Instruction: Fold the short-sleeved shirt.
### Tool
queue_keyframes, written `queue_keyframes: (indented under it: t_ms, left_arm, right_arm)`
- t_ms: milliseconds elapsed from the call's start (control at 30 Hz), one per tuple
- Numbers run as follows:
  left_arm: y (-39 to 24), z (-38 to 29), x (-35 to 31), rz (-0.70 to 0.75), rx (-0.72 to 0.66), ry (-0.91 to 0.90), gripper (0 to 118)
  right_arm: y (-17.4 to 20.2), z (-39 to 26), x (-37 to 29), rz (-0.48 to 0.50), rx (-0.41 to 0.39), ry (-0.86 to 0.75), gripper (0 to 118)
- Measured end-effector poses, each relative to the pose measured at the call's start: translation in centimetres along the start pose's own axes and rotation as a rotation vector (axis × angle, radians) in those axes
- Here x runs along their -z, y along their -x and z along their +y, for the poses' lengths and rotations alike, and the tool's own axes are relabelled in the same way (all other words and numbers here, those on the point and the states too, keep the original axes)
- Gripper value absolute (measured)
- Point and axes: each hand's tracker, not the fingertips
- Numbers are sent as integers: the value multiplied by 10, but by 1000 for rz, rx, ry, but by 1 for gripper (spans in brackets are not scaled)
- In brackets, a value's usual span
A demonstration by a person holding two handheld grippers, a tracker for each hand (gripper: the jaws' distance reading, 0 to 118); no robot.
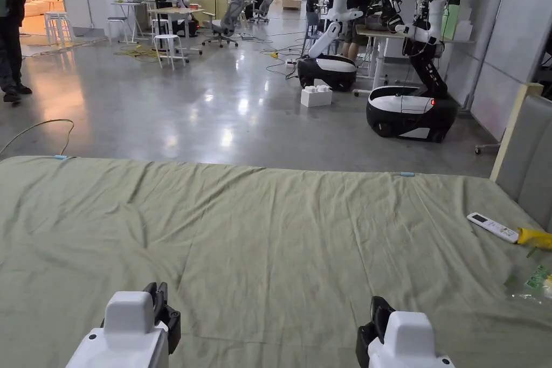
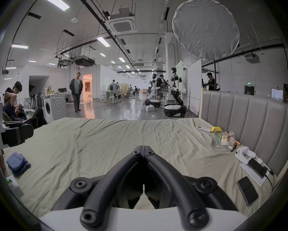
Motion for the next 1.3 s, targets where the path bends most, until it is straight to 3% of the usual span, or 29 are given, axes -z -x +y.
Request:
queue_keyframes:
  t_ms: [867, 933, 1000, 1100, 1200, 1300]
  left_arm:
    - [12, -5, -5, -11, 10, -3, 7]
    - [13, -5, -4, -14, 4, 4, 8]
    - [13, -6, -3, -1, 4, 2, 19]
    - [13, -6, -3, 11, 15, 3, 60]
    - [15, -9, -6, 12, 14, -8, 67]
    - [16, -9, -5, 12, 21, -6, 69]
  right_arm:
    - [11, -4, 3, -5, 5, 18, 3]
    - [12, -5, 3, -12, 5, 19, 20]
    - [12, -6, 4, -4, 8, 19, 39]
    - [13, -8, 5, -13, 3, 24, 64]
    - [14, -7, 3, -14, -2, 12, 68]
    - [14, -7, 3, -17, -6, 5, 80]
